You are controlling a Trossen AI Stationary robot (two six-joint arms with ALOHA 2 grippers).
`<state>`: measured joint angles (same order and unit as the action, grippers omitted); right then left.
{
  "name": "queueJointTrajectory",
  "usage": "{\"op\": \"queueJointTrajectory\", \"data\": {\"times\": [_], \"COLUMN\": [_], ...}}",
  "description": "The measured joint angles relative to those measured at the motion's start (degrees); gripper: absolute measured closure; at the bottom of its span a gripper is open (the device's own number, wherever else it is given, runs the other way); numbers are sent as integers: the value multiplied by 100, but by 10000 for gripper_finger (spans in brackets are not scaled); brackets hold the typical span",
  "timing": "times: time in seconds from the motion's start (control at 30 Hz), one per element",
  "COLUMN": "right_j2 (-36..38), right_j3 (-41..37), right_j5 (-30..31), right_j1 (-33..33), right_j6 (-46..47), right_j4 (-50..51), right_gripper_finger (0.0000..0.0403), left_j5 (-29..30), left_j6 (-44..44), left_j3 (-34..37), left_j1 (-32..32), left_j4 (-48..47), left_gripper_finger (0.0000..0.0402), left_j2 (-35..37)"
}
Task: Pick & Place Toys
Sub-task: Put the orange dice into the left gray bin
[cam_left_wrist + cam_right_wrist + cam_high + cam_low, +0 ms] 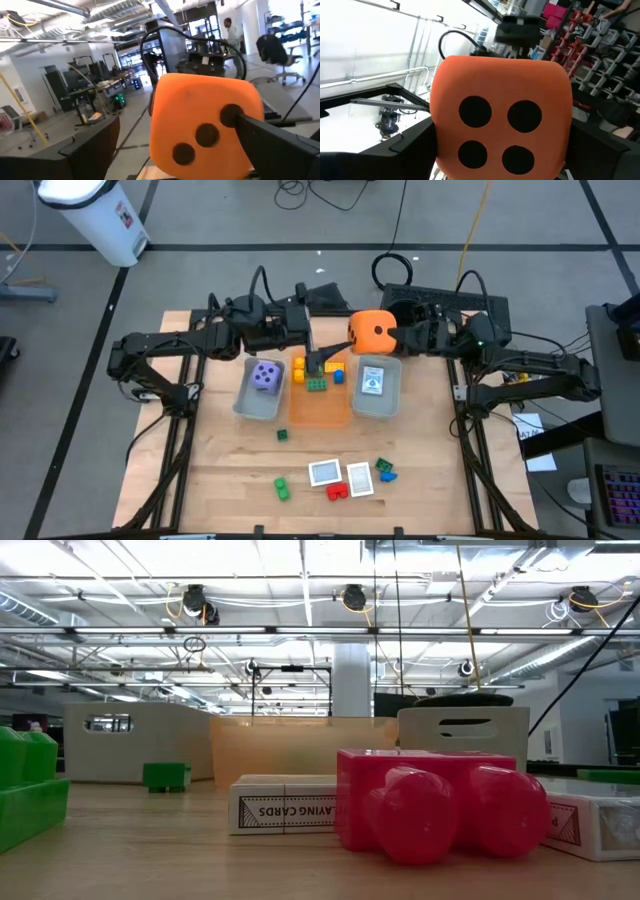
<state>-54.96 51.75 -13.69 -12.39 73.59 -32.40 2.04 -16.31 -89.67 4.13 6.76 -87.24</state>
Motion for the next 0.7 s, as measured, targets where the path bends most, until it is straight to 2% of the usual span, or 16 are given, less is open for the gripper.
{"op": "queueJointTrajectory", "data": {"times": [0.43, 0.7], "right_j2": [-228, -236], "right_j3": [2, 0], "right_j5": [-256, -329], "right_j1": [-138, -369], "right_j6": [227, 223], "right_j4": [-103, -136], "right_gripper_finger": [64, 65], "left_j5": [-681, -780], "left_j6": [599, 786], "left_j3": [0, 0], "left_j1": [58, 20], "left_j4": [-179, -219], "left_gripper_finger": [2, 1], "left_j2": [0, -4]}}
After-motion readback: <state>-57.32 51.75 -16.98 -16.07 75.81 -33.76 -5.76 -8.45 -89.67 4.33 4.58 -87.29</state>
